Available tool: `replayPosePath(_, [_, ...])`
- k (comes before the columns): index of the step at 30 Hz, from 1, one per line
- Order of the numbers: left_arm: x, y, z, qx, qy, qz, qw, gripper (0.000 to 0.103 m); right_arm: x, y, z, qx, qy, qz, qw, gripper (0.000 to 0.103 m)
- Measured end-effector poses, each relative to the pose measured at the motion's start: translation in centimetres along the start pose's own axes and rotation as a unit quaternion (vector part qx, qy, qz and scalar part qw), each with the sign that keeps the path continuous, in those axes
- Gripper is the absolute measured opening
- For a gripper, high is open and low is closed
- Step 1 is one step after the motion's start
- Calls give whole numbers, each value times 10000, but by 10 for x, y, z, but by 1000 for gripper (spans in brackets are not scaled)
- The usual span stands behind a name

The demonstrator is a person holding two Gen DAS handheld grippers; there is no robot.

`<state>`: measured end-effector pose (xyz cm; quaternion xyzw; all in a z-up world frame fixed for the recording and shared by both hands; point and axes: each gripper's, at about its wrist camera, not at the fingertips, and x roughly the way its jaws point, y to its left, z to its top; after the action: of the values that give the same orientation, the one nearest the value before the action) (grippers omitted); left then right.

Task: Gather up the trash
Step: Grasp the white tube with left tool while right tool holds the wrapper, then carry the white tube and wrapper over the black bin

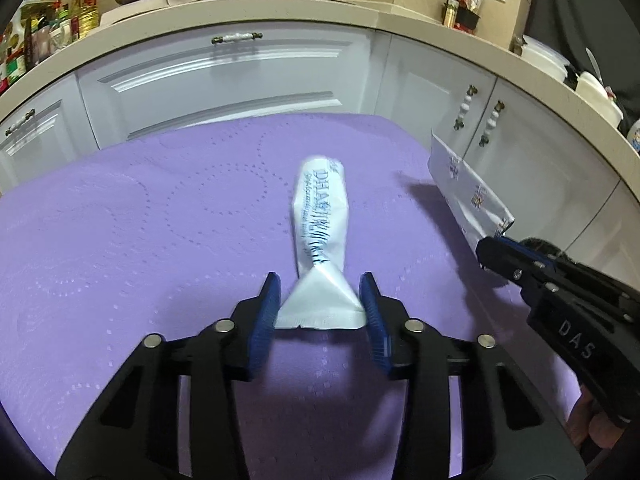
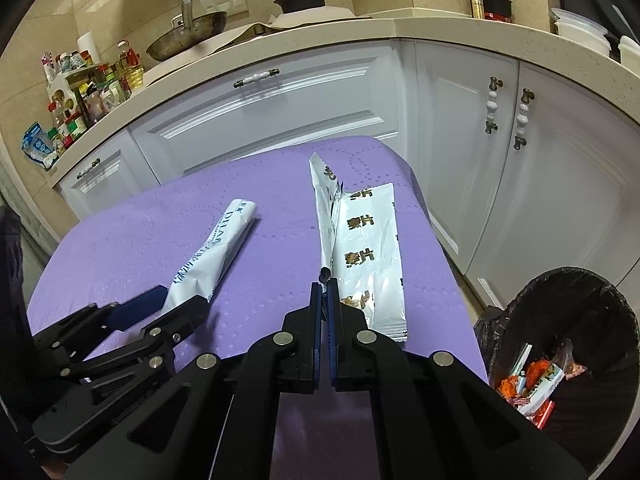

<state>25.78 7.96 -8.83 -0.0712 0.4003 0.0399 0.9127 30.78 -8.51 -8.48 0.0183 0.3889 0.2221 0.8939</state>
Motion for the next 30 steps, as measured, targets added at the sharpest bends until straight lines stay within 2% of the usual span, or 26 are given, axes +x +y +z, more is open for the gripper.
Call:
replayPosePath(4, [-1, 0, -3, 38, -33, 28, 10000, 32, -2, 0, -1, 7, -4, 10, 10000, 3])
replayPosePath(11, [-20, 1, -5, 101, -270, 135, 9995, 30, -16, -2, -5, 26, -125, 4, 9999, 3])
replayPosePath(20, [-52, -3, -10, 128, -520, 71, 9985, 28, -50, -9, -18, 79, -329, -73, 9994, 3])
replayPosePath(26, [-74, -23, -12, 299, -701, -94, 9970, 27, -74, -27, -29, 229, -472, -259, 9983, 3])
replayPosePath(30, [-86, -52, -14, 537, -825, -306, 9947, 27, -90, -49, -40, 407, -540, -468, 9966, 3])
